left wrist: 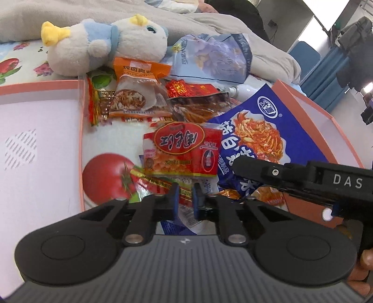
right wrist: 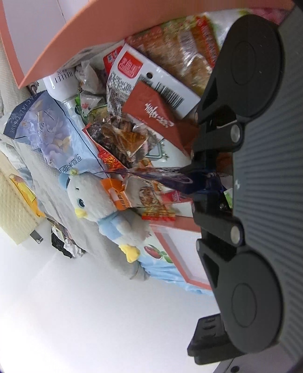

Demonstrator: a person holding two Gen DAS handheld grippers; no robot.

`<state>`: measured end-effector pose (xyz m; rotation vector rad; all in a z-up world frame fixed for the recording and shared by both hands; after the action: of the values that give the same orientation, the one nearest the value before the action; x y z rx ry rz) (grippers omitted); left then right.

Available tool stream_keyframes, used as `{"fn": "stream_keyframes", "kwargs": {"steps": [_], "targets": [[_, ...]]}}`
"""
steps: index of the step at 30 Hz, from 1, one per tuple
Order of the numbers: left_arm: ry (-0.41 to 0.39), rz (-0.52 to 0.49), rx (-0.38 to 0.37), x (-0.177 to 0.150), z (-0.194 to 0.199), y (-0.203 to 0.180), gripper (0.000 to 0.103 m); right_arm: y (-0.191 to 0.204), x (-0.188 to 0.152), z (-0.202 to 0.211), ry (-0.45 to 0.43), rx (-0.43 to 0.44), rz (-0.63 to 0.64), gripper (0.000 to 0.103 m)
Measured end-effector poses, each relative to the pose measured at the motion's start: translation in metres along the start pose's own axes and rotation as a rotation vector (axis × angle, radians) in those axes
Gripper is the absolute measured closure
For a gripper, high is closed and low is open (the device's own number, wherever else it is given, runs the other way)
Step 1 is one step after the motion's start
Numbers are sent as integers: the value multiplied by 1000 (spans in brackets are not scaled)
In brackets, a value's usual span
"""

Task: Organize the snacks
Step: 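Grasp the blue noodle bag with the right gripper while the left grasps the red-yellow packet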

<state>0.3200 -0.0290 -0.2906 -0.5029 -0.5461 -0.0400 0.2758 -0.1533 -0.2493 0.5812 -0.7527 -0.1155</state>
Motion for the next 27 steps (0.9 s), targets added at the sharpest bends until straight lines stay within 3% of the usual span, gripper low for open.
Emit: {"fn": "stream_keyframes", "kwargs": {"steps": [8, 15, 22, 25, 27], "targets": [[27, 54, 23, -45, 22, -4, 100, 0, -19, 30, 34, -111, 109, 87], [57, 82, 40, -85, 43, -15, 100, -5, -41, 58, 78, -136, 143, 87], [107, 106, -5, -113, 67, -31, 99, -3, -56, 90, 72, -176, 177, 87], [104, 76, 2, -121, 75, -36, 98, -6, -63, 97, 73, -189, 174, 87], [111, 59, 4, -123, 79, -40, 90, -8, -67, 101, 75, -196, 172, 87]]}}
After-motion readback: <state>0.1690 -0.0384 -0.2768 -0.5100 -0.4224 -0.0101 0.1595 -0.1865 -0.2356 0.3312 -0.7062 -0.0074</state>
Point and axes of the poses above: each gripper's, at about its wrist camera, not at the fingertips, and z roughly against the way its jaws point, y to its left, x to its top, the point moved 9 cm from there along -z, roughly the way its jaws point, and after that the axes turned 8 degrees about z, right-handed, at the moved point
